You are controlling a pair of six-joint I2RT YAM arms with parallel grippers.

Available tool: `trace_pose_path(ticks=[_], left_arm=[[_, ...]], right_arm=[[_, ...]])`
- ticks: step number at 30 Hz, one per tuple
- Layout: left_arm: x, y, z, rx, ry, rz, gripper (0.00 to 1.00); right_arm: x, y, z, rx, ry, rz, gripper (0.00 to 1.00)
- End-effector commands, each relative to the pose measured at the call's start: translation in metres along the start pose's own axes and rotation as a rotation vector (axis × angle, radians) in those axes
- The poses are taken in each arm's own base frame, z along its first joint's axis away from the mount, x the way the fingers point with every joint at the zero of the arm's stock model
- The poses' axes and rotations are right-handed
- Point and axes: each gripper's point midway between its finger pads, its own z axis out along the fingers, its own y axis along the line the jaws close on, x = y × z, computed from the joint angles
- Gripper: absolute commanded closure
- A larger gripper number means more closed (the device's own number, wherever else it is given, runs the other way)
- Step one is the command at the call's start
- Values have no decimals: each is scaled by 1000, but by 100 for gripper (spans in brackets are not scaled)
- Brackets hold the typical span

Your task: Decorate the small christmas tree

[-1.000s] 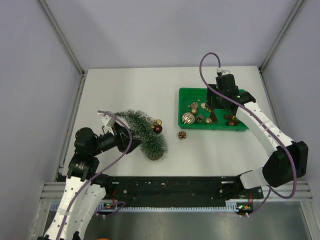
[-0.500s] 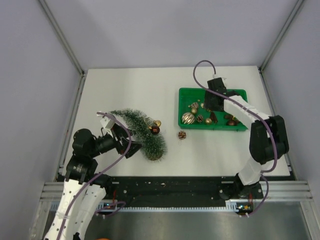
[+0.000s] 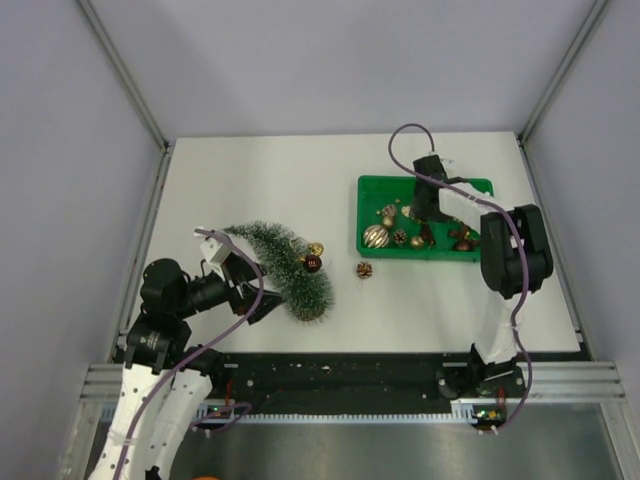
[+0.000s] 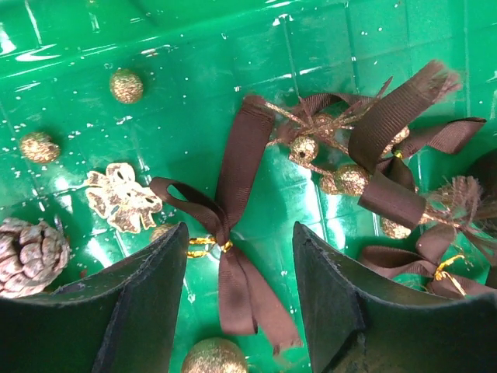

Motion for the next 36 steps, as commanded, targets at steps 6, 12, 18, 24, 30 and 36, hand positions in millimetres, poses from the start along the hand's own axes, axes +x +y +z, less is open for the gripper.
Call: trace_pose_path(ticks=[6,12,18,24,30,36], left_arm=[[-16,-16,-7,34,-31,83,1],[-25,-16,-10,5,-45,110,1],[-41,-20,-14,-16,-82,151,1],[-50,-27,-22,-35,-86,184,1],[-50,-29,-26,-59,-94,184,1],[-67,-24,-35,-150,-143,208,1]], right_arm=[[-21,5,16,-16,-56,87,59],[-29,4,4,-39,-95,105,80],[-52,-1,-34,-78,-179,121,98],[-86,-6,-102,-170,-304,160,100],[-117,-9,-171,-268,-415,167,100],[-148,-6,-256,-430,-528,170,100]])
